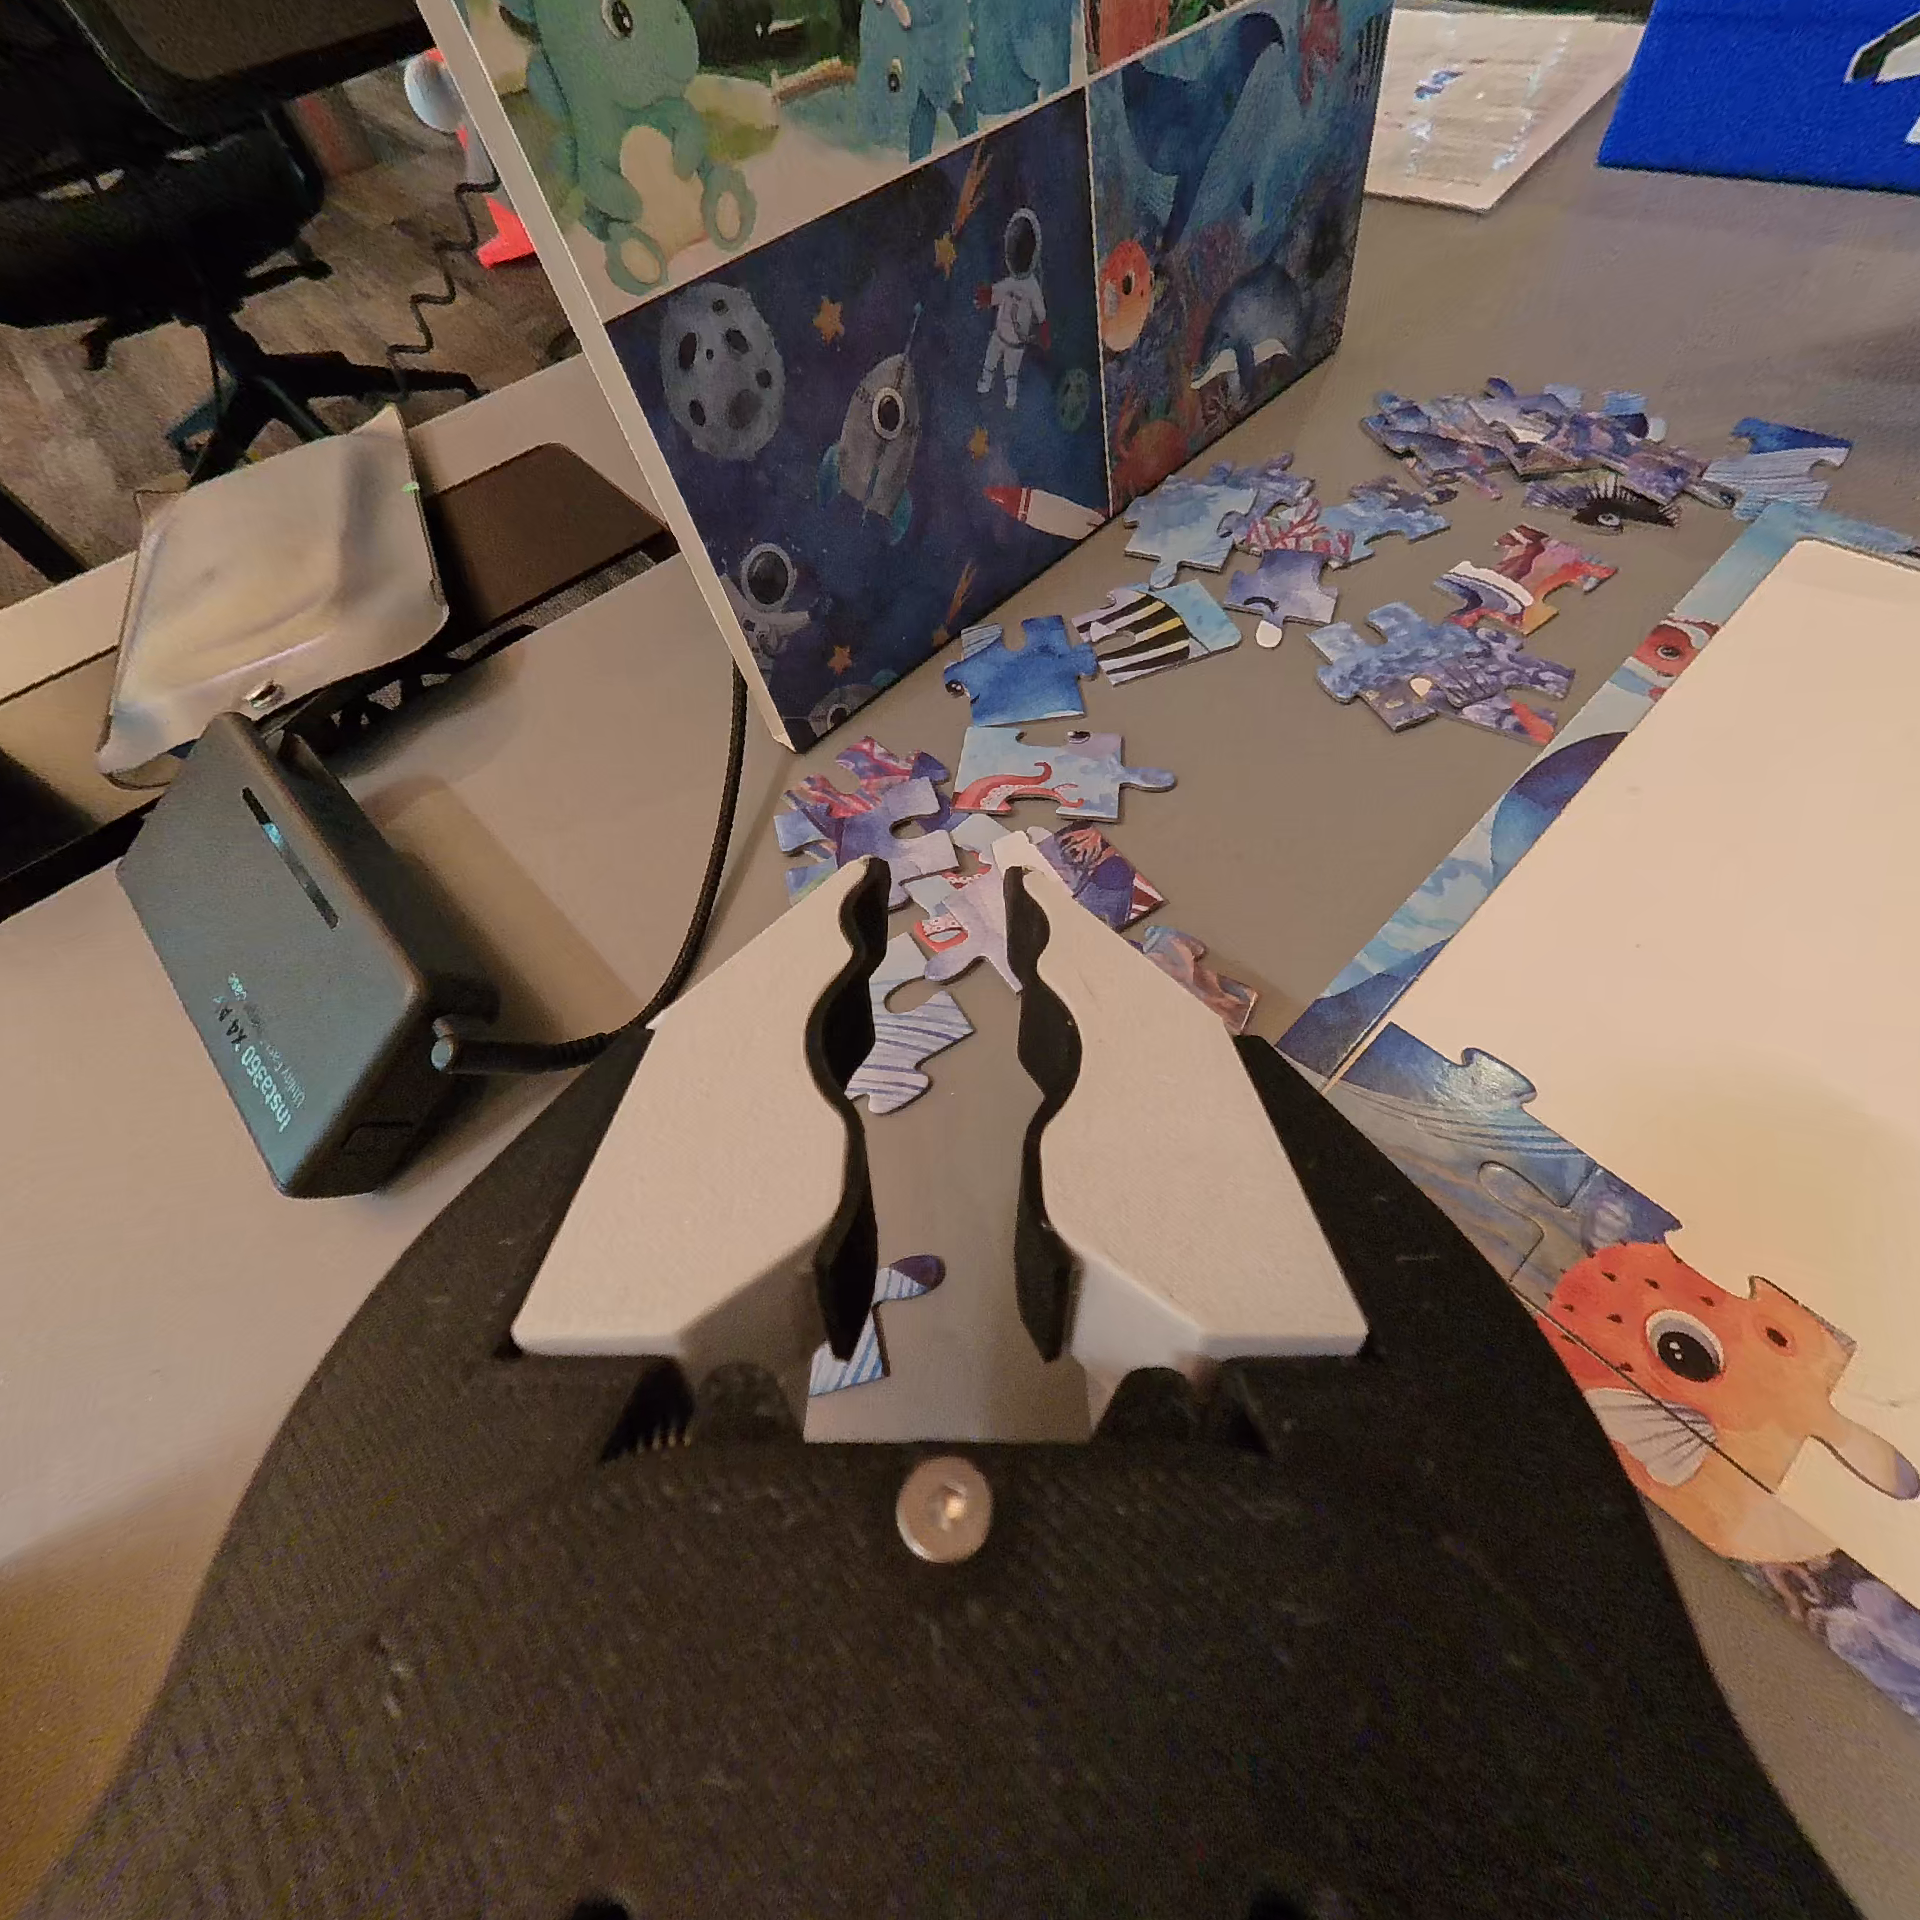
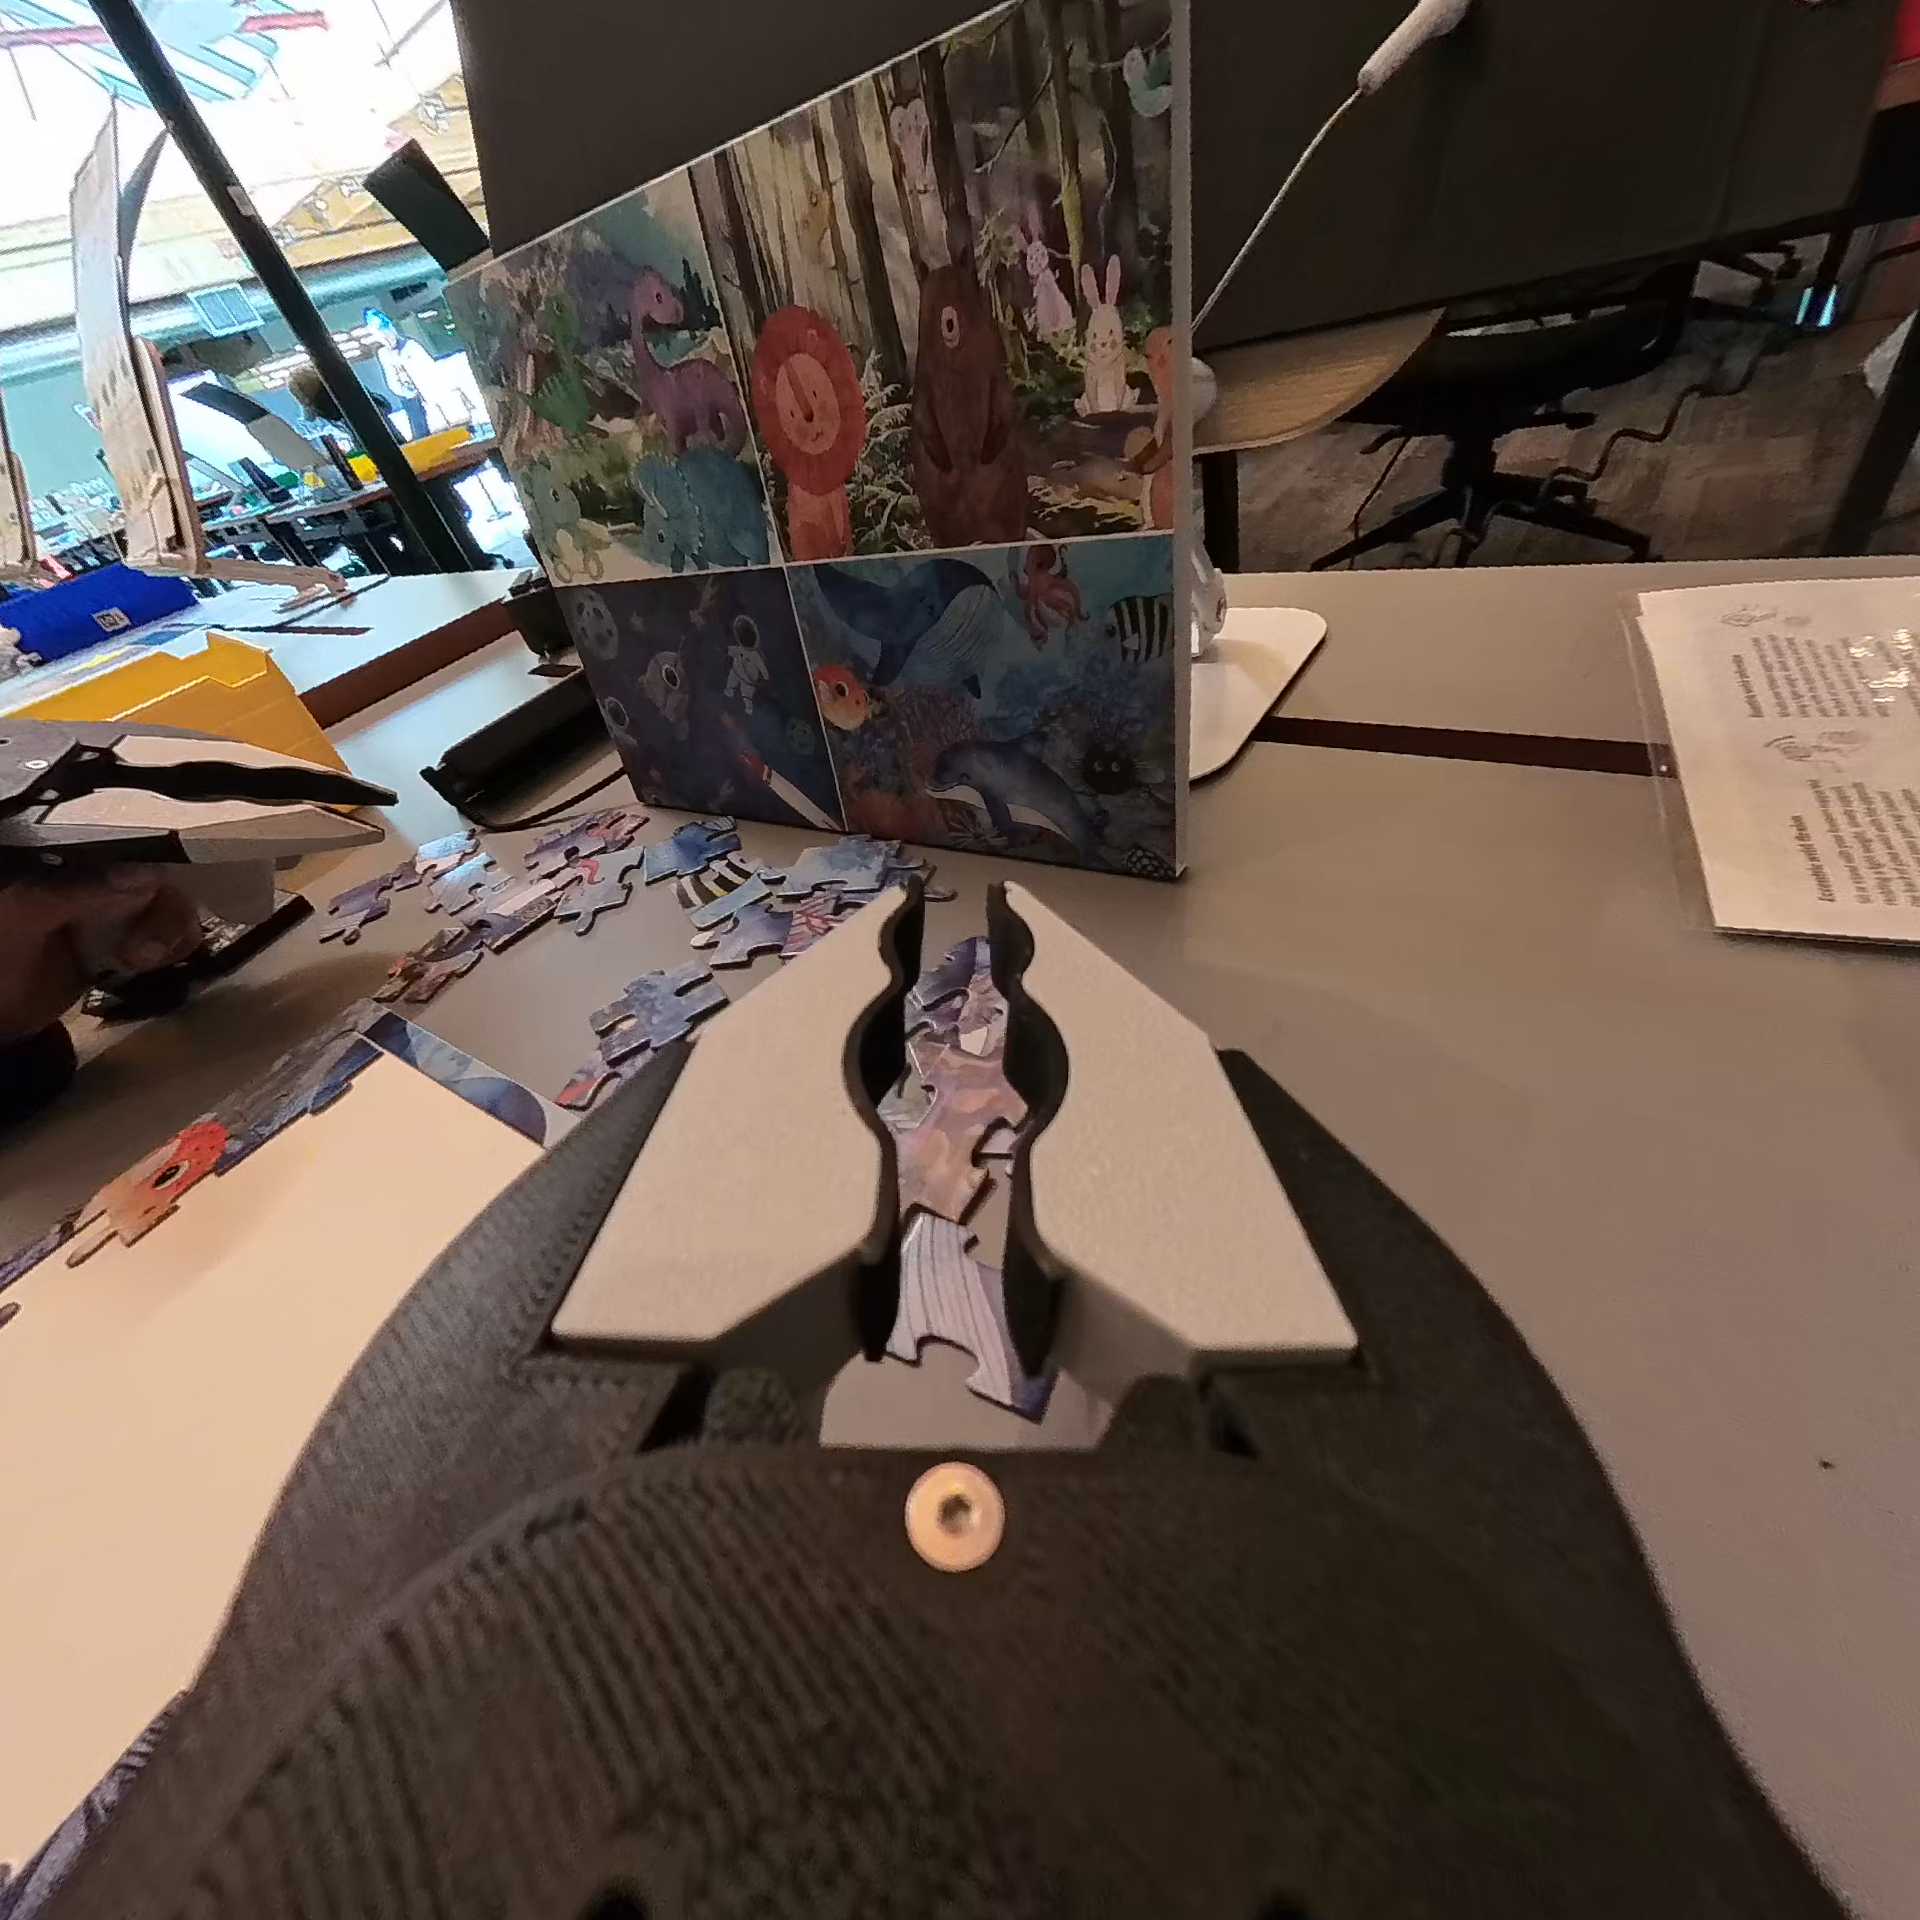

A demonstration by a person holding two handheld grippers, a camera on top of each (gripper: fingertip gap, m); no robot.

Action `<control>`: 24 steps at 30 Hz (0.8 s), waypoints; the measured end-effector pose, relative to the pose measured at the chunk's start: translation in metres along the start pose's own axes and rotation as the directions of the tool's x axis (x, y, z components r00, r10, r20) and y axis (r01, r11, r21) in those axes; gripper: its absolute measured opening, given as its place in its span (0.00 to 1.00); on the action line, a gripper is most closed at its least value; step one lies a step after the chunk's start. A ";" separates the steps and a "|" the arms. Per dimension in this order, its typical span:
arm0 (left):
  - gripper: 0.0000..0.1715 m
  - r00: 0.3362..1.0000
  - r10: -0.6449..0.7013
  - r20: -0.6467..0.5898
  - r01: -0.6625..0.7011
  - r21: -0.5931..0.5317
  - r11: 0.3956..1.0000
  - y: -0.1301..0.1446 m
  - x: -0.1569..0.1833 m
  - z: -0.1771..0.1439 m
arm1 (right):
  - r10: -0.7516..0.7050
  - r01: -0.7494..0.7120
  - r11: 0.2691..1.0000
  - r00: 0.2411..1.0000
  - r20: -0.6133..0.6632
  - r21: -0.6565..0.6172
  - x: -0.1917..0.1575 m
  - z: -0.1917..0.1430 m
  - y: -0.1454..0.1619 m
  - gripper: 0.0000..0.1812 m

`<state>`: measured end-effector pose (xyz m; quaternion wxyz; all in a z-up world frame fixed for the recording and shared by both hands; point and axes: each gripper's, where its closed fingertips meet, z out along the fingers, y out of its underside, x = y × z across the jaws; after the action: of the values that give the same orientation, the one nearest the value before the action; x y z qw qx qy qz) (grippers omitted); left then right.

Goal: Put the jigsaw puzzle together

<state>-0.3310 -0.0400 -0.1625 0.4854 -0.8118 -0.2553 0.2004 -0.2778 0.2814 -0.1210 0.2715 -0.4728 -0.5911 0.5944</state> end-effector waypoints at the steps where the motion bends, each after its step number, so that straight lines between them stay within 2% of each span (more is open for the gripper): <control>1: 0.12 1.000 0.000 0.000 0.000 0.000 1.000 0.000 0.000 0.000 | 0.003 -0.003 1.000 1.000 0.001 0.002 0.000 0.000 0.000 0.06; 21: 0.12 1.000 -0.001 -0.012 0.001 -0.008 1.000 0.001 0.003 0.001 | -0.017 0.017 1.000 1.000 -0.001 -0.010 -0.001 0.002 0.002 0.06; 23: 0.17 0.997 -0.042 -0.067 0.039 -0.042 0.998 0.004 0.014 0.003 | -0.021 0.021 1.000 1.000 0.000 -0.015 -0.002 0.002 0.003 0.06; 24: 0.26 0.989 -0.080 -0.121 0.071 -0.083 0.994 0.007 0.025 0.004 | -0.024 0.024 1.000 1.000 -0.001 -0.017 -0.002 0.002 0.003 0.06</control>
<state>-0.3126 -0.0245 -0.1724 0.4752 -0.8309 -0.2629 0.1208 -0.2784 0.2779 -0.1238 0.2751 -0.4682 -0.6015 0.5859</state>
